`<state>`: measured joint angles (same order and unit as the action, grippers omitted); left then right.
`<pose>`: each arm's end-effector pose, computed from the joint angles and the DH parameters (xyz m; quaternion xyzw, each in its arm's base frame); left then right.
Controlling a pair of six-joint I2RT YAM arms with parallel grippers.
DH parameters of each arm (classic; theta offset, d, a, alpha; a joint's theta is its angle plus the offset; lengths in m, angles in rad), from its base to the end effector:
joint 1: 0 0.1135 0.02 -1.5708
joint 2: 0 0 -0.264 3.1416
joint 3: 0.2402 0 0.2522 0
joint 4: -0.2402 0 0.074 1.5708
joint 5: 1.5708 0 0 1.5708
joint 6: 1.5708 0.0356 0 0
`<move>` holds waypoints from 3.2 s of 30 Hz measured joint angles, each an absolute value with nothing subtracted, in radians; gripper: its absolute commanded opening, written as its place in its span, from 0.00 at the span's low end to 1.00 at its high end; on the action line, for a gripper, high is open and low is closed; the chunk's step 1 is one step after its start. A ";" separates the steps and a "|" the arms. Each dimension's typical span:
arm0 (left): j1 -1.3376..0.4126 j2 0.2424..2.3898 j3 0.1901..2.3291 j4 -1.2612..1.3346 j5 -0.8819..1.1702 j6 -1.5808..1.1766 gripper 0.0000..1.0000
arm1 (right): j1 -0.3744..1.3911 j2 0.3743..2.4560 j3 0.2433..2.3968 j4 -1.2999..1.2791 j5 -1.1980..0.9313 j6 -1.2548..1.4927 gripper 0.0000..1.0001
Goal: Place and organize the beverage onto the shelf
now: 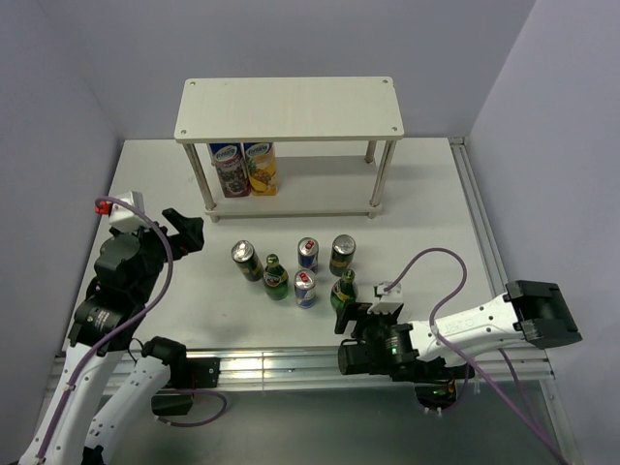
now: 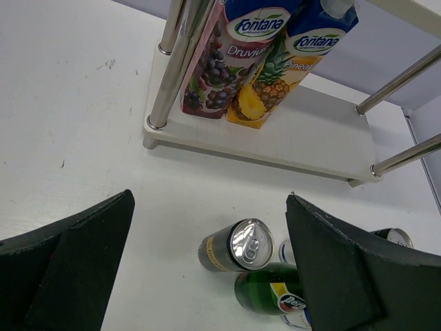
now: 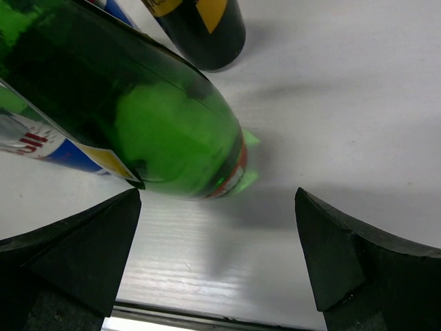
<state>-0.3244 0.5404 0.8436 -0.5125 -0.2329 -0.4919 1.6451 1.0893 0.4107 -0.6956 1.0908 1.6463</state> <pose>0.1123 -0.0291 0.3571 -0.1374 0.7630 -0.1652 0.6096 0.0208 0.1457 0.1517 0.0514 0.8508 0.1223 0.5085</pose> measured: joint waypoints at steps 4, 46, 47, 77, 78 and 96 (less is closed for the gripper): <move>-0.324 0.538 0.843 -0.512 -0.233 -0.491 0.99 | 1.612 1.131 0.410 -0.573 1.101 1.570 1.00; -0.324 0.540 0.839 -0.490 -0.192 -0.472 0.99 | 1.325 1.473 0.366 0.302 1.106 0.921 0.08; -0.324 0.540 0.839 -0.490 -0.190 -0.472 0.99 | 1.324 1.479 0.370 0.304 1.110 0.921 0.00; -0.324 0.546 0.839 -0.490 -0.175 -0.465 0.99 | 1.131 1.014 1.157 -0.181 1.011 0.209 0.00; -0.324 0.546 0.839 -0.490 -0.174 -0.465 0.99 | 1.093 1.050 1.211 -0.166 0.994 0.165 0.00; -0.324 0.562 0.839 -0.491 -0.149 -0.465 0.99 | 0.624 1.615 1.862 -0.237 0.685 0.009 0.00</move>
<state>-0.3244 0.5621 0.8391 -0.4908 -0.1490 -0.4648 0.6239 1.6150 1.8618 -0.2371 0.6846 0.0090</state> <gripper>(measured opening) 0.993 0.808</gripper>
